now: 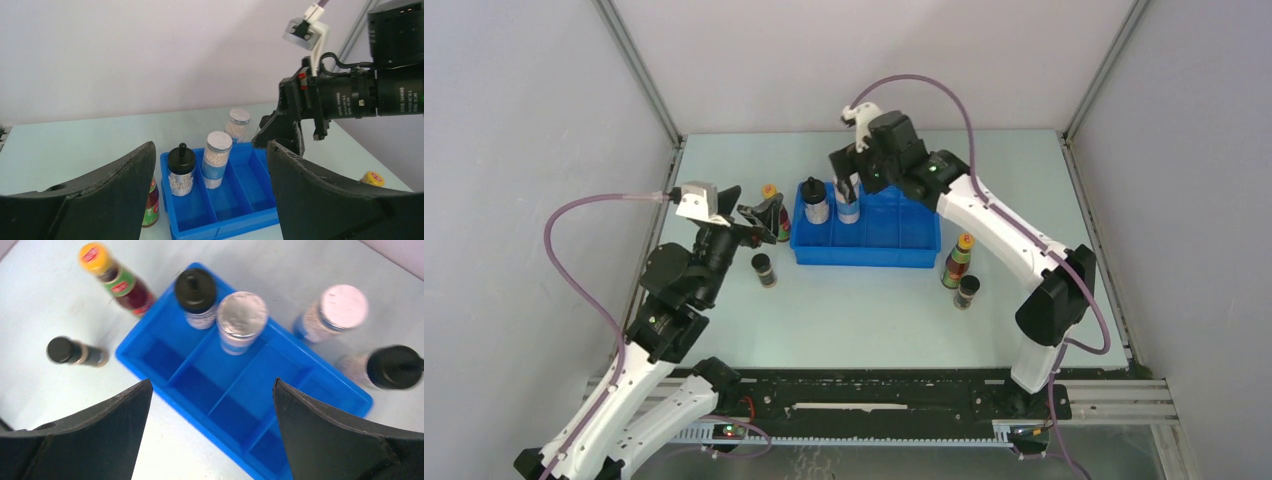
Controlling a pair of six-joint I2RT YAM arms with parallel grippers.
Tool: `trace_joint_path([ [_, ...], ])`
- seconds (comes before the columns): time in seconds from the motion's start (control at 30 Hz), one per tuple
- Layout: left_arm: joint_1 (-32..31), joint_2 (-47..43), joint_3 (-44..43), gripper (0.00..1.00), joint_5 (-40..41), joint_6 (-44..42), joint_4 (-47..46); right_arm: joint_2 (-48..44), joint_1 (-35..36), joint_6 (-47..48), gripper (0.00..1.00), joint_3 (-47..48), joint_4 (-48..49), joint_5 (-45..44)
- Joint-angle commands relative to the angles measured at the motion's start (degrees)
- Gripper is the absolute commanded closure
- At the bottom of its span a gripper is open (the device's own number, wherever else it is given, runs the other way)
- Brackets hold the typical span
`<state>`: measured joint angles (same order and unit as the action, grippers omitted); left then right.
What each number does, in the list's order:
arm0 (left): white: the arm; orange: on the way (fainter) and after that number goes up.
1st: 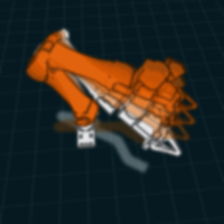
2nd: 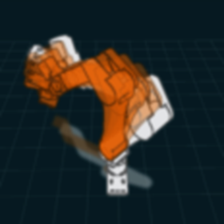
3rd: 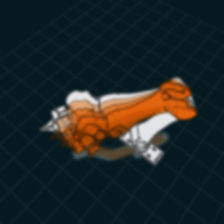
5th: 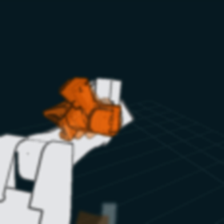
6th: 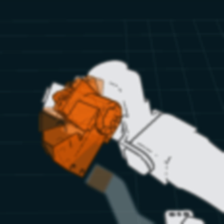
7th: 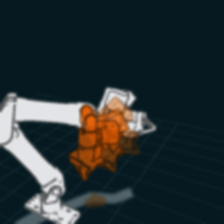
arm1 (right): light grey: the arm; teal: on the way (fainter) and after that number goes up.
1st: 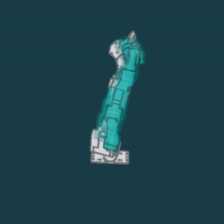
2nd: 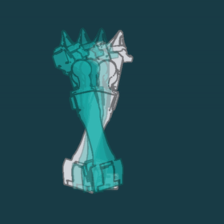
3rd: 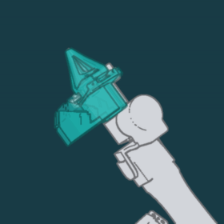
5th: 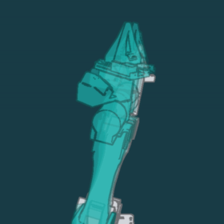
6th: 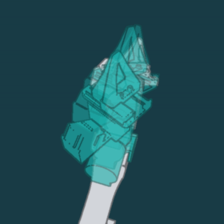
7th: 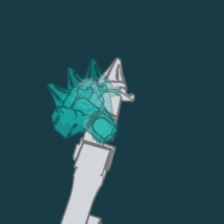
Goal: Organize the condiment bottles
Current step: Pick up the bottle from the center of the board.
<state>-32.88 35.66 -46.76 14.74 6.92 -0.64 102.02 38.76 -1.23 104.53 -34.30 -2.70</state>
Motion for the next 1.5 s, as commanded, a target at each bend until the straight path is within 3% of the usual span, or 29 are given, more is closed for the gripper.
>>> trace_joint_path([
  [0.0,-0.3,-1.6,-5.9,0.15,-4.1,-2.2,2.9,1.4,3.4,5.0,0.0,1.5,0.6,3.7],
  [0.23,-0.6,-1.9,-9.7,0.15,-11.9,-2.7,5.9,6.6,7.1,7.7,0.0,5.4,3.8,10.0],
  [0.4,-0.7,-1.7,-11.5,0.15,-15.9,-3.4,7.8,13.7,9.6,9.9,0.0,14.5,1.6,12.3],
  [0.67,-0.7,-3.1,-11.5,0.15,-16.7,-3.0,10.2,23.2,11.4,11.2,0.01,26.3,2.2,13.3],
  [1.47,-0.7,-5.1,-6.6,0.15,-17.1,-2.0,8.0,29.7,10.8,9.7,0.06,26.0,14.8,12.4],
])
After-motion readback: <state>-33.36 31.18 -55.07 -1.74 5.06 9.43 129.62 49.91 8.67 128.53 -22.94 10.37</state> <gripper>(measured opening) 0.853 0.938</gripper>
